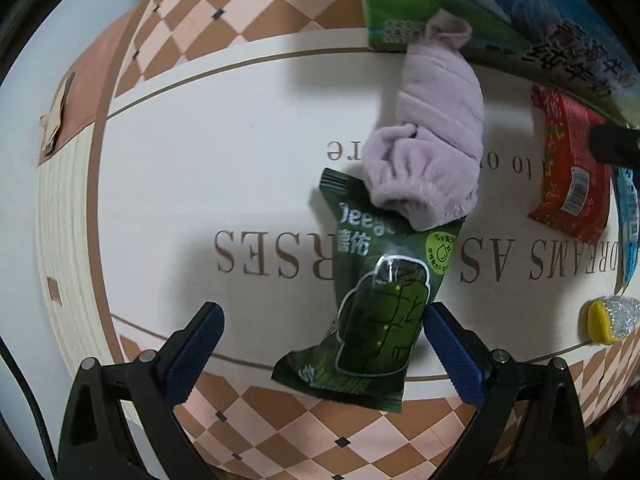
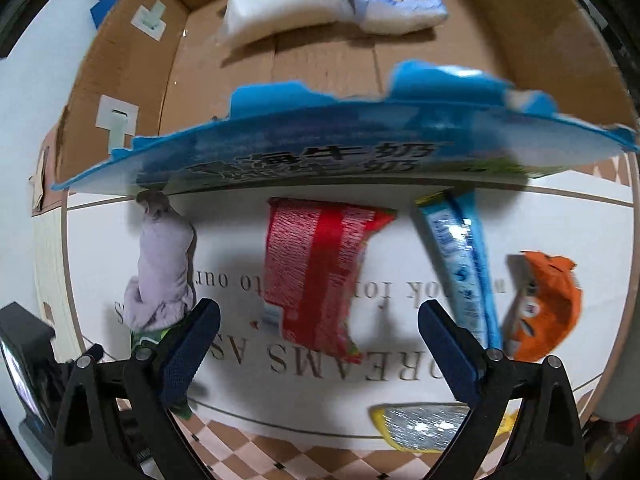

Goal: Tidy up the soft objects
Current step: 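Grasp the green Jeeyeo bag with the left tool while the right tool grasps the red snack bag, then lower both bags into the box and open both tools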

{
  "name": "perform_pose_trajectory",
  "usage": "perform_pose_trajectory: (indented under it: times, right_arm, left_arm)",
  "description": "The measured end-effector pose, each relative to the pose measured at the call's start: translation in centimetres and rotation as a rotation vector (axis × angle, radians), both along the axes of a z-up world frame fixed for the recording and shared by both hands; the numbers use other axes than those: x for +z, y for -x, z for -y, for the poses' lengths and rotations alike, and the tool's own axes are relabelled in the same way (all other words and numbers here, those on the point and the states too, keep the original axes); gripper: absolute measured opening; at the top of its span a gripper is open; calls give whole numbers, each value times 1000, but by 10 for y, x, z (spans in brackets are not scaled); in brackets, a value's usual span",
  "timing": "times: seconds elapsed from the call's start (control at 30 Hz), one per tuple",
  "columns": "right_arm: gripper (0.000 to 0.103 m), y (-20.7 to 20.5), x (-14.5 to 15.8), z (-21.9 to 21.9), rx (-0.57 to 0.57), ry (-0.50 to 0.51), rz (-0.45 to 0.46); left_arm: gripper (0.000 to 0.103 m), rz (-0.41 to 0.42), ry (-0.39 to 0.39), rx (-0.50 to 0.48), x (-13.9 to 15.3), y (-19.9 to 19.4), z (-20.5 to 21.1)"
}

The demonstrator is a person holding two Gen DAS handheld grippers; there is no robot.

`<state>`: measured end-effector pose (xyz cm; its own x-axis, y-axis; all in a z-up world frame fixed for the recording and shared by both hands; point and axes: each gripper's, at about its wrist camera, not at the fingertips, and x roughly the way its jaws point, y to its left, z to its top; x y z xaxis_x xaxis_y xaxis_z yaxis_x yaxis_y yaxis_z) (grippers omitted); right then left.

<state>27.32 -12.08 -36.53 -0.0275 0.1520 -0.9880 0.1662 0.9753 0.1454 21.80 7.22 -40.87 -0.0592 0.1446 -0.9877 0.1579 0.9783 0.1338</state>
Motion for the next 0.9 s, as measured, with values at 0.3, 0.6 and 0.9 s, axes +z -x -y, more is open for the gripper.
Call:
perform_pose_trajectory:
  times: [0.3, 0.6, 0.9]
  right_arm:
    - [85, 0, -33, -18, 5, 48, -78]
    - [47, 48, -31, -23, 112, 66, -71]
    - [46, 119, 64, 17, 161, -78, 30]
  left_arm:
    - [53, -56, 8, -30, -22, 11, 18]
    - [32, 6, 44, 63, 1, 67, 34]
    - [32, 154, 214, 101, 109, 86, 60]
